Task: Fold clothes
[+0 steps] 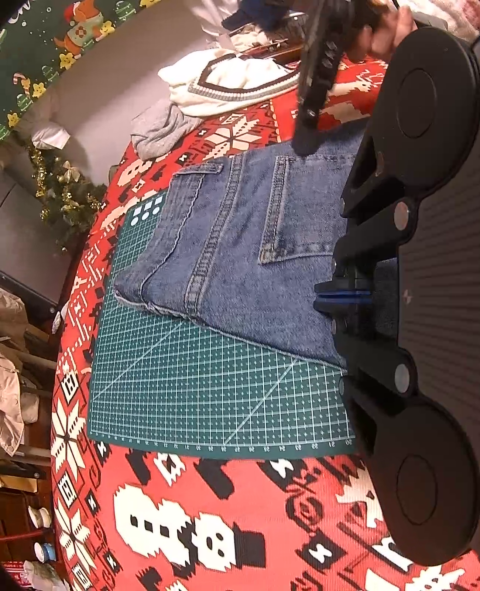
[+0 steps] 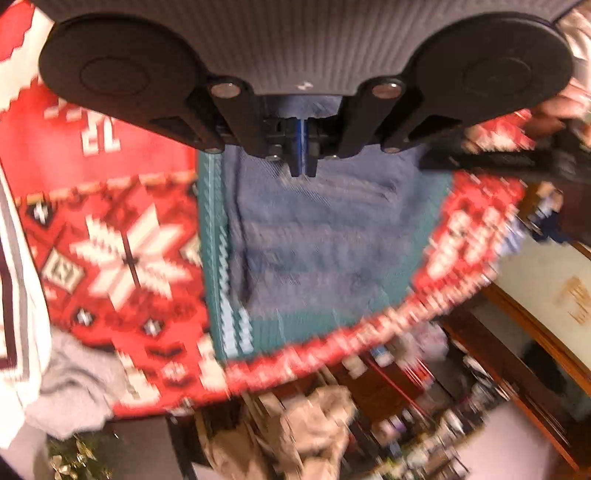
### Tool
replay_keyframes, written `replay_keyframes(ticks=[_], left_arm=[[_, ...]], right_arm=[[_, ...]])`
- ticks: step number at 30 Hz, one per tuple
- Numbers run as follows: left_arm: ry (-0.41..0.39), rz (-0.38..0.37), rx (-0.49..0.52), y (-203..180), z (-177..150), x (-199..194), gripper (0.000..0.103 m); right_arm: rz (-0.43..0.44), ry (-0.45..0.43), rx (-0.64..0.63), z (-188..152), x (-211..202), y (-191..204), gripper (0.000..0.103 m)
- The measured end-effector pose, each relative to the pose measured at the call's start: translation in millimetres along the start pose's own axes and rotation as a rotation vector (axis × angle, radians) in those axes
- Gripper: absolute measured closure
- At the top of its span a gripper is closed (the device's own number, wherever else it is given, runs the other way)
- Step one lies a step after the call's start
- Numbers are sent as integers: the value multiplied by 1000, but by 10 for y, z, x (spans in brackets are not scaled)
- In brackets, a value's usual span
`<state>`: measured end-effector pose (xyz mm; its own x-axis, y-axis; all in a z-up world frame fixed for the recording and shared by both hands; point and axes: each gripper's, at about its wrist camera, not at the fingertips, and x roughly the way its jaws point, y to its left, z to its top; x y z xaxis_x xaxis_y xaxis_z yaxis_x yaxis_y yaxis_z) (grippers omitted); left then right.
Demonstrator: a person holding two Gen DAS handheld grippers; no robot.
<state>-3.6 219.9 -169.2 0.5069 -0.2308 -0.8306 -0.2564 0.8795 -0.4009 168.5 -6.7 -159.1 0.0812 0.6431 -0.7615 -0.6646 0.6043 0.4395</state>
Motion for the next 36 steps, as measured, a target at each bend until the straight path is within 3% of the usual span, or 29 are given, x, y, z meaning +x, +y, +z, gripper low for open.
replay_keyframes(ticks=[3,6,11,15,20,24,29,34,36], left_arm=[[0,2,-3,24,-27,-5,101],[-11,9,13,29,-51,-80,101],[-29,-9,35,1,-86,-165,101],[-12,10,57,-19,-137,-100,101],[-32,26,98,56,-217,-133,100],[-37,22,109,129,-274,-210,100],[-49,48,123,122,-361,-340,101],[-84,-54,92,30,-382,-476,100],[-82,-58,100,-58,-349,-397,100]], right_arm=[[-22,-3,6,-83,-43,-107,103],[-102,1,-14,-101,-108,-156,102],[18,-58,25,-118,-383,-97,102],[82,-11,24,-147,-237,62,101],[46,49,6,-299,22,63,103],[71,56,79,-293,-40,-127,103],[8,38,52,-344,-137,-122,103],[77,19,50,-373,-316,-14,100],[126,19,46,-368,-303,98,98]])
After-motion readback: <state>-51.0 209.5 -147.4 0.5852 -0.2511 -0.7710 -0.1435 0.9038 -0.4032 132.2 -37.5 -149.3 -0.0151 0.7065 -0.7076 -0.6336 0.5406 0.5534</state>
